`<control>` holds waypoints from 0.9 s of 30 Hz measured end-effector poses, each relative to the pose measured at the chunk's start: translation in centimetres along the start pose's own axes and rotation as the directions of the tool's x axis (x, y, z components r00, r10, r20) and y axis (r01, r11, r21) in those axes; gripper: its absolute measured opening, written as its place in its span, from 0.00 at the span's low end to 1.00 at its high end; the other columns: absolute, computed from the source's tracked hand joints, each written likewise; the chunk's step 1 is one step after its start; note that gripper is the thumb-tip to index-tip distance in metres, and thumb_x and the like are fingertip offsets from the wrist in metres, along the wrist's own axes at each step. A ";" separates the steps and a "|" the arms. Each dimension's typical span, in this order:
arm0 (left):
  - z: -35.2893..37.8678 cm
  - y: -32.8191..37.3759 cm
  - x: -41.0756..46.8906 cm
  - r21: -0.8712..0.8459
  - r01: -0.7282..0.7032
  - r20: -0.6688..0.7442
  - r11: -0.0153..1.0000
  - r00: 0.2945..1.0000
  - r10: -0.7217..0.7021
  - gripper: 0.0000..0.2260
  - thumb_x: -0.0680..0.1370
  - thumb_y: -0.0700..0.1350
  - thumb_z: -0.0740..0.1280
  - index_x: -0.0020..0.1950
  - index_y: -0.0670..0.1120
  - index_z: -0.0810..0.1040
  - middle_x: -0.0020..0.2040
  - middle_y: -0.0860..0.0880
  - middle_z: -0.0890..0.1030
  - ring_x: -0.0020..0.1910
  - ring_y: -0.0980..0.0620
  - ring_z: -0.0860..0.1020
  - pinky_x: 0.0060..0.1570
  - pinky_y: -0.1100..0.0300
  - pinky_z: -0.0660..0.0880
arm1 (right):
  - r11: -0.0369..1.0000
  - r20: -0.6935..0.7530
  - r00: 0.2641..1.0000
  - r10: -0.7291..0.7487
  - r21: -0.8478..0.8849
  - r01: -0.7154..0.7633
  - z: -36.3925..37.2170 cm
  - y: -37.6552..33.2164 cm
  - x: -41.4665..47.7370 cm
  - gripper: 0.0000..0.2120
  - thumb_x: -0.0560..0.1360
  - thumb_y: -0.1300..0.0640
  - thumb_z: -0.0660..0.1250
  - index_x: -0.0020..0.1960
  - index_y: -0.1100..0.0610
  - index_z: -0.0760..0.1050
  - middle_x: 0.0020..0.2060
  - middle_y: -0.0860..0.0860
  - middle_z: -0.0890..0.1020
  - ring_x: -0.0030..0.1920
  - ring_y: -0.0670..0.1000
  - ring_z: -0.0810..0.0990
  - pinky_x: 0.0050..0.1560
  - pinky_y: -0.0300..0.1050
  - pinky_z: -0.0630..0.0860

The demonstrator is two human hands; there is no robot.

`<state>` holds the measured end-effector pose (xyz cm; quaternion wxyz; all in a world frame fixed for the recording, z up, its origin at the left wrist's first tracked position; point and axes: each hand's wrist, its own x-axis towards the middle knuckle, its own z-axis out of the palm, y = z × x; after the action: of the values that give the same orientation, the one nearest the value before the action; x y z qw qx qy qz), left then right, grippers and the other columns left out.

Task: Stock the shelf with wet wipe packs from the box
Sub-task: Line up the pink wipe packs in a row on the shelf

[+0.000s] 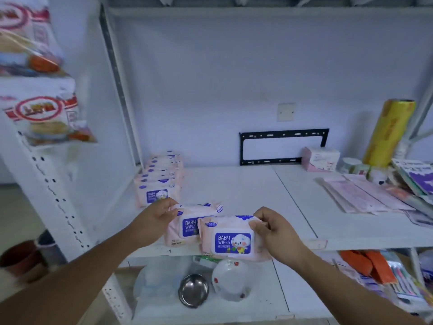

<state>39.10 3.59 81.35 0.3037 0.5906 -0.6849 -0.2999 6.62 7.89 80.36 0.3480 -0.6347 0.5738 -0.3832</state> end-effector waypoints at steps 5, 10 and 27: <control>-4.1 -7.1 2.8 -0.101 0.061 -0.047 0.993 0.997 -0.066 0.09 0.83 0.46 0.64 0.61 0.50 0.79 0.60 0.52 0.82 0.58 0.52 0.82 0.60 0.52 0.78 | 1.000 0.081 0.997 0.001 -0.016 0.000 7.7 -1.4 5.0 0.10 0.81 0.56 0.65 0.41 0.56 0.71 0.35 0.49 0.84 0.37 0.47 0.84 0.32 0.40 0.75; -6.0 -10.8 7.0 -0.143 0.127 -0.036 0.982 0.990 -0.133 0.07 0.83 0.44 0.63 0.55 0.52 0.79 0.60 0.52 0.82 0.58 0.51 0.81 0.62 0.51 0.76 | 0.998 0.101 0.995 0.020 -0.055 -0.014 13.6 -2.3 9.2 0.09 0.81 0.54 0.64 0.44 0.57 0.72 0.42 0.51 0.85 0.44 0.50 0.85 0.39 0.43 0.79; -8.5 -18.0 16.1 -0.249 0.308 -0.023 0.918 0.946 -0.324 0.08 0.83 0.40 0.63 0.56 0.51 0.79 0.59 0.49 0.82 0.56 0.51 0.81 0.56 0.55 0.80 | 0.996 0.208 0.977 0.051 0.065 -0.066 24.6 -0.5 21.1 0.10 0.80 0.51 0.66 0.41 0.49 0.74 0.44 0.51 0.85 0.47 0.52 0.85 0.49 0.51 0.81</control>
<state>55.09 -15.02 73.89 0.3428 0.6610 -0.5288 -0.4073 29.67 -12.97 71.23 0.4391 -0.6409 0.5391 -0.3253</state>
